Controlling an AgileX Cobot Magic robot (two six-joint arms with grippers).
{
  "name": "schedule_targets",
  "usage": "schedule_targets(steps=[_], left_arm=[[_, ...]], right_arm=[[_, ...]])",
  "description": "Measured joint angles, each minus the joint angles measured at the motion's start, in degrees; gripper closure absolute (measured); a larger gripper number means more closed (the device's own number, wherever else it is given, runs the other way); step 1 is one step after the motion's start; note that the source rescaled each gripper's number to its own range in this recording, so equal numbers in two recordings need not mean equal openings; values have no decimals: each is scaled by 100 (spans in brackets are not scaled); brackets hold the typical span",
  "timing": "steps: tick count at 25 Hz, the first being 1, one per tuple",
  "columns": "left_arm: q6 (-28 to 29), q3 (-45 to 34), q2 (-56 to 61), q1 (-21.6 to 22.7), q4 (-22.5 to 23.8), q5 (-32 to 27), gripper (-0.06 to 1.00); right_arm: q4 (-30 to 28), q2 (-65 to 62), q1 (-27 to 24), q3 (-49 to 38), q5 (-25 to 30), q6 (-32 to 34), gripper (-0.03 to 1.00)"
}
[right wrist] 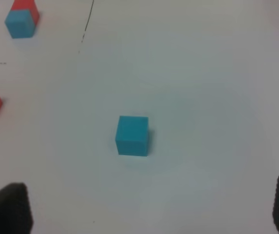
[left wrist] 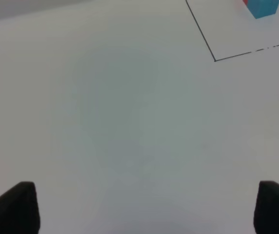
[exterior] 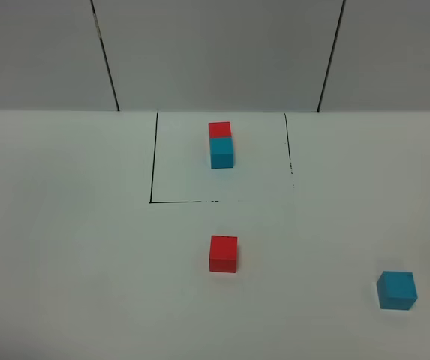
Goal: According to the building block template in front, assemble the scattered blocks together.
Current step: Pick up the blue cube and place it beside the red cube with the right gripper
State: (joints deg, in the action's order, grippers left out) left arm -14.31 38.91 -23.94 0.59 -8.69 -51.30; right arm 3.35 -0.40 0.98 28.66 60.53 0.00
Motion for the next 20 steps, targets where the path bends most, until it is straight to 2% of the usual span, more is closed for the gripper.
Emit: schedule_targets(steps=[6,14,20], left_arm=[[268,-362,1207,0,18,-739,2],[305,-760,2341,0,5,-805,5],[381,-953,2436,0,-117,-927,7]], right_arm=[[0,0,0,0,0,0,-3],[0,0,0,0,0,0,-3],[0,0,0,0,0,0,-3]])
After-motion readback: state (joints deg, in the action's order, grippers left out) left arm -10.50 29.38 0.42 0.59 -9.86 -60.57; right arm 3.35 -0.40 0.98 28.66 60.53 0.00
